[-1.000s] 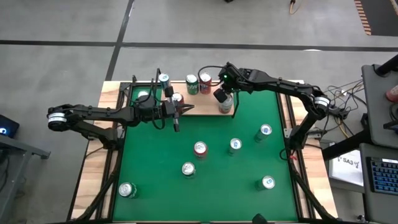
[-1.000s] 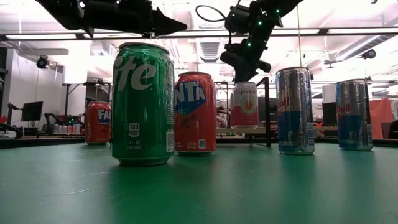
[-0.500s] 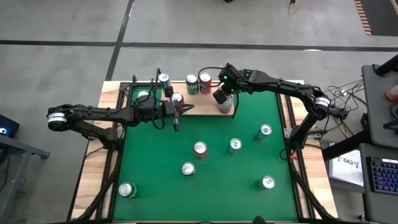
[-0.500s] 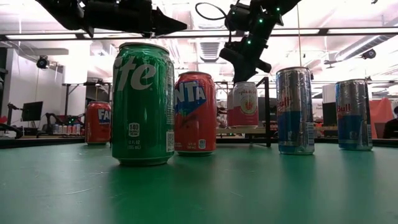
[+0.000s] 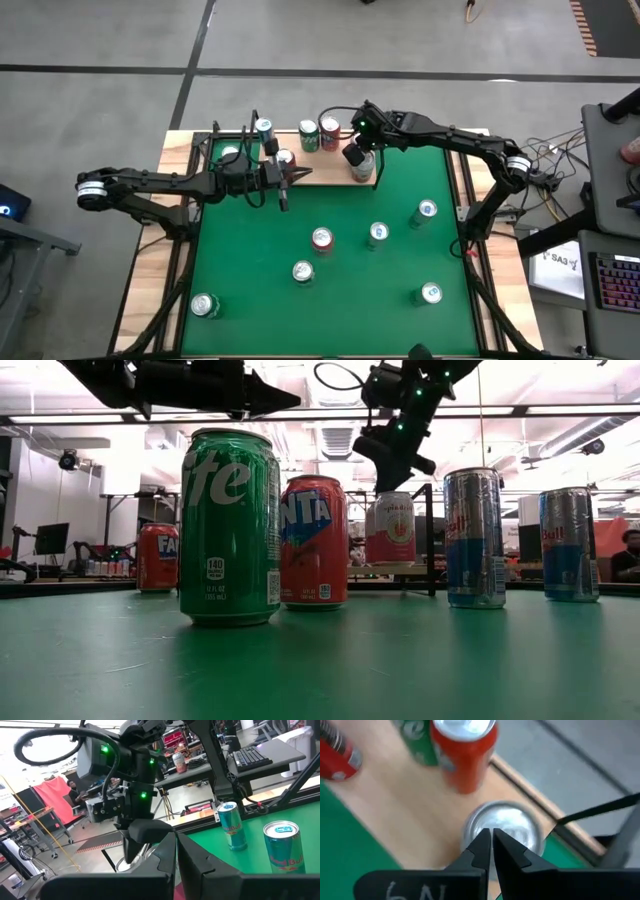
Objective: Pick and place cans onto a shelf
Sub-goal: Adjust the pink white soda can on the shelf
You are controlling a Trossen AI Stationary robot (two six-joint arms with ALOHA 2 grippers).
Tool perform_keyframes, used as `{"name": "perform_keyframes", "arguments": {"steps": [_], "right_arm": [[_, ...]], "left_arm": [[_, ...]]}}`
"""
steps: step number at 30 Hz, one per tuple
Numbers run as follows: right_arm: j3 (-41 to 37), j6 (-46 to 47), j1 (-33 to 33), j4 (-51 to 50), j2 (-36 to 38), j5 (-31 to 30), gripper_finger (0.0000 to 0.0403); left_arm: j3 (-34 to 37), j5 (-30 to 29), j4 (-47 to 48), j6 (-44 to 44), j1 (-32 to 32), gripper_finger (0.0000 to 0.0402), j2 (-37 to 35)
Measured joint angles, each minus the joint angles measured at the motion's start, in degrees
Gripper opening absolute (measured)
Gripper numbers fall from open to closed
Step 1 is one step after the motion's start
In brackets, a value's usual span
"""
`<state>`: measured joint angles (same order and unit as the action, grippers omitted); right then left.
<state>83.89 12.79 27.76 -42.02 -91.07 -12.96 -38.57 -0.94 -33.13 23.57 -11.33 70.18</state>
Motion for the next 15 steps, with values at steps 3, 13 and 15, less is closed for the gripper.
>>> {"name": "perform_keyframes", "arguments": {"steps": [3,13,15], "right_arm": [[0.8,-0.9,0.3,0.4,0.2,-3.6,0.0012],[-0.6,-1.5,2.8,0.1,0.2,-3.9,0.0012],[-0.6,-1.5,2.8,0.1,0.2,-3.6,0.0012]], "left_arm": [[0.0,0.0,-0.3,0.0,0.0,0.0,0.0],[0.0,0.0,-0.3,0.0,0.0,0.0,0.0],[0.0,0.0,-0.3,0.0,0.0,0.0,0.0]]}}
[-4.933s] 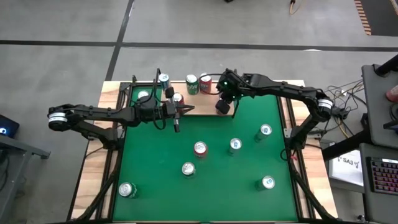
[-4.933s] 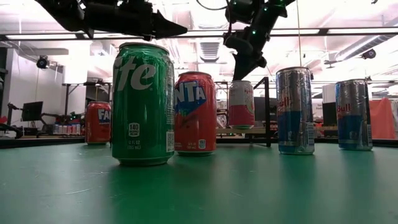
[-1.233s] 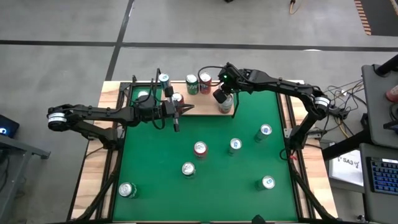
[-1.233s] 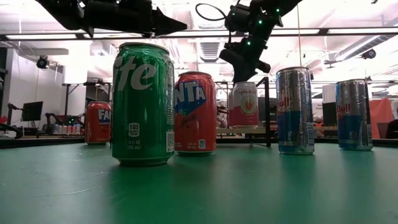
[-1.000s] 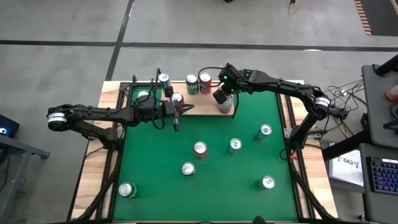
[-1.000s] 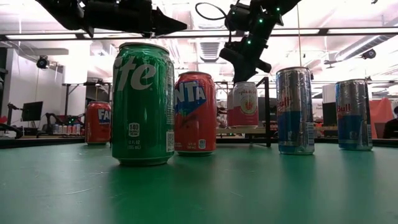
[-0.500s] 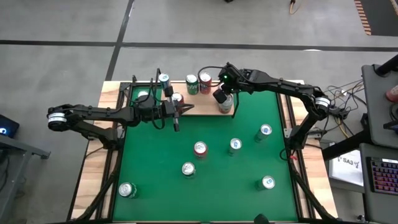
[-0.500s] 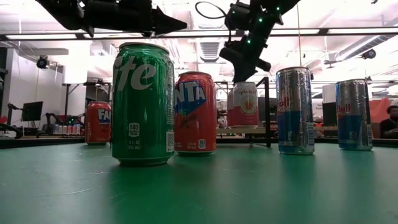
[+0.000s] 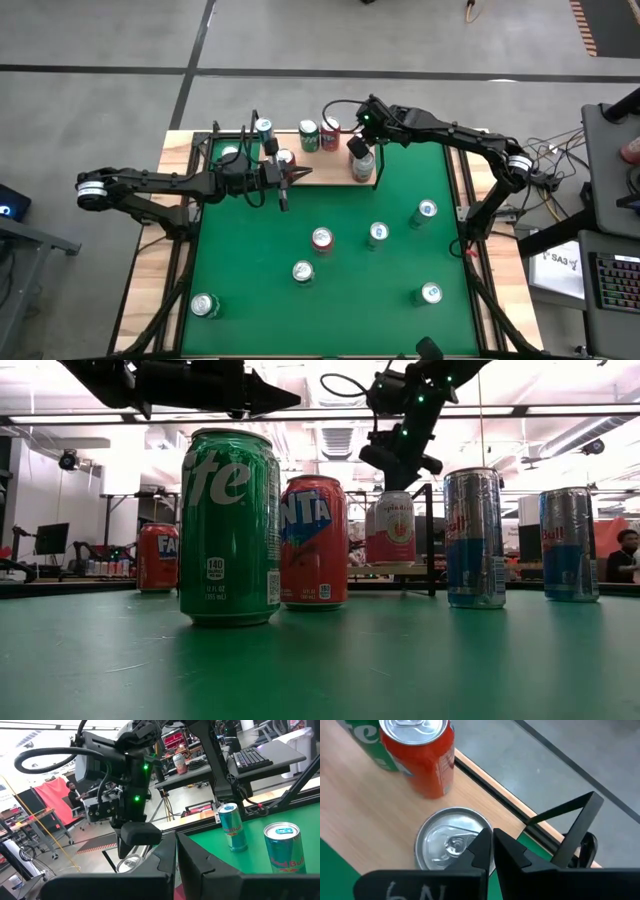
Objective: Pick and place cans onto a shelf
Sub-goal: Adjust the pink white soda can on the shelf
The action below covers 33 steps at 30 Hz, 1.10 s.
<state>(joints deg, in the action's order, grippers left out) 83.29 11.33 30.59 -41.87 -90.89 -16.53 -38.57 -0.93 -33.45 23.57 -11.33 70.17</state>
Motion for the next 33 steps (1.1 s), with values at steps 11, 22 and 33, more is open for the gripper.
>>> {"name": "perform_keyframes", "arguments": {"steps": [11,22,33], "right_arm": [[-0.1,0.7,-0.1,-3.5,0.0,-0.2,0.0012],[-0.1,1.3,-0.6,-5.2,0.1,-0.2,0.0012],[-0.2,0.8,-0.6,-4.0,0.2,0.0,0.0012]], "left_arm": [[0.0,0.0,0.0,0.0,0.0,0.0,0.0],[0.0,0.0,0.0,0.0,0.0,0.0,0.0],[0.0,0.0,0.0,0.0,0.0,0.0,0.0]]}}
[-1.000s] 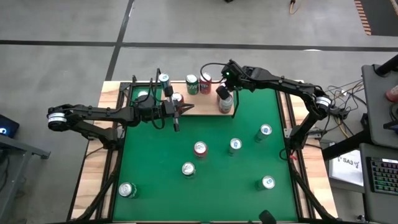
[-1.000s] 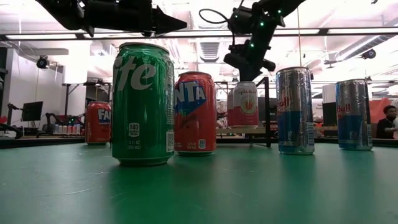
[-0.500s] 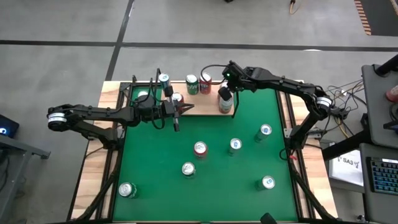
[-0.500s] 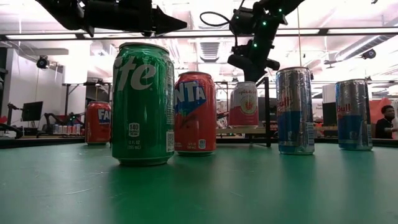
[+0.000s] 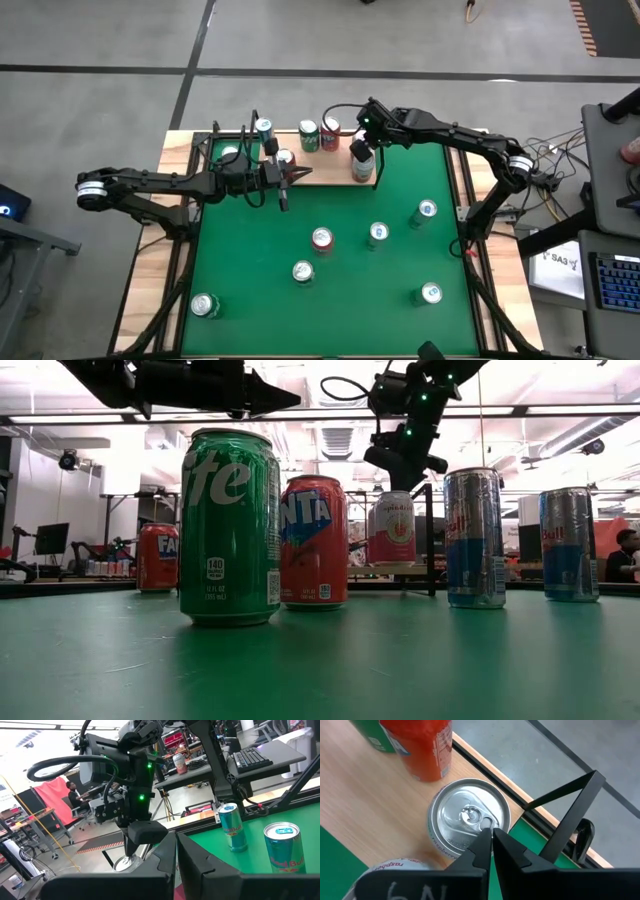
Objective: Pick and place cans onto a shelf
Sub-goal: Adjust the pink white soda can on the shelf, then put the top left blue silver soda can on the shelf aligned with the other blue silver soda can
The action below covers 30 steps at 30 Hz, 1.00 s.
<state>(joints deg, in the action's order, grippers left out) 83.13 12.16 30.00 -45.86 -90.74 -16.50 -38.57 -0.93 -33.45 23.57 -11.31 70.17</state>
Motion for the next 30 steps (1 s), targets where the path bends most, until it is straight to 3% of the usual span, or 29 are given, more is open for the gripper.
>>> {"name": "perform_keyframes", "arguments": {"steps": [16,25,30], "right_arm": [[6.1,-0.4,-1.1,-2.9,0.2,0.0,0.0012],[13.5,2.5,-7.9,-14.1,0.3,1.1,0.0012],[16.9,6.8,-13.2,-18.4,0.4,6.9,0.0012]], "left_arm": [[0.0,0.0,1.5,-3.3,2.0,0.0,-0.9],[0.0,0.0,5.6,-4.9,6.7,0.0,-5.0],[0.0,0.0,9.9,-7.1,8.7,0.0,-9.8]]}}
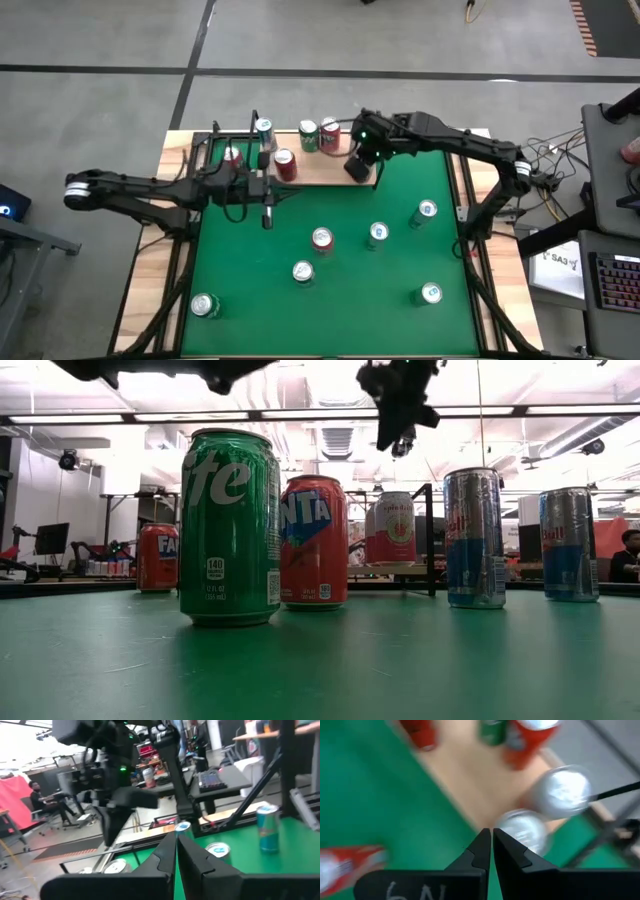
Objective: Pick and place cans onto a shelf
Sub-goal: Put the top left blue silver soda can on the shelf aligned with the other blue silver soda can
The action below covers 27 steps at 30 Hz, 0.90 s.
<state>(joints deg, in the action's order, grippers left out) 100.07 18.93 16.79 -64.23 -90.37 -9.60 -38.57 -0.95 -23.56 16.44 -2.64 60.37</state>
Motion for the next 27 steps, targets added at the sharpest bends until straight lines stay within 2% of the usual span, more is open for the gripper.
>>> {"name": "perform_keyframes", "arguments": {"steps": [7,11,14,19,27], "right_arm": [[1.3,8.3,-8.1,-2.5,0.0,9.0,0.0012],[1.2,14.4,-12.4,-3.3,0.0,9.9,0.0016],[1.2,18.9,-15.4,-4.2,-0.1,9.8,0.0036],[1.1,25.9,-20.0,-8.4,-1.2,9.8,0.0105],[1.0,37.3,-24.6,-18.6,-5.1,10.1,0.0253]], "left_arm": [[0.0,0.0,6.4,-6.3,0.6,0.0,-7.8],[0.0,0.0,9.0,-9.9,0.6,0.0,-10.9],[0.0,0.0,9.9,-12.0,0.8,0.0,-12.2],[0.0,0.1,10.9,-13.5,1.1,0.0,-13.4],[0.0,0.2,11.6,-14.1,1.1,0.0,-13.9]]}}
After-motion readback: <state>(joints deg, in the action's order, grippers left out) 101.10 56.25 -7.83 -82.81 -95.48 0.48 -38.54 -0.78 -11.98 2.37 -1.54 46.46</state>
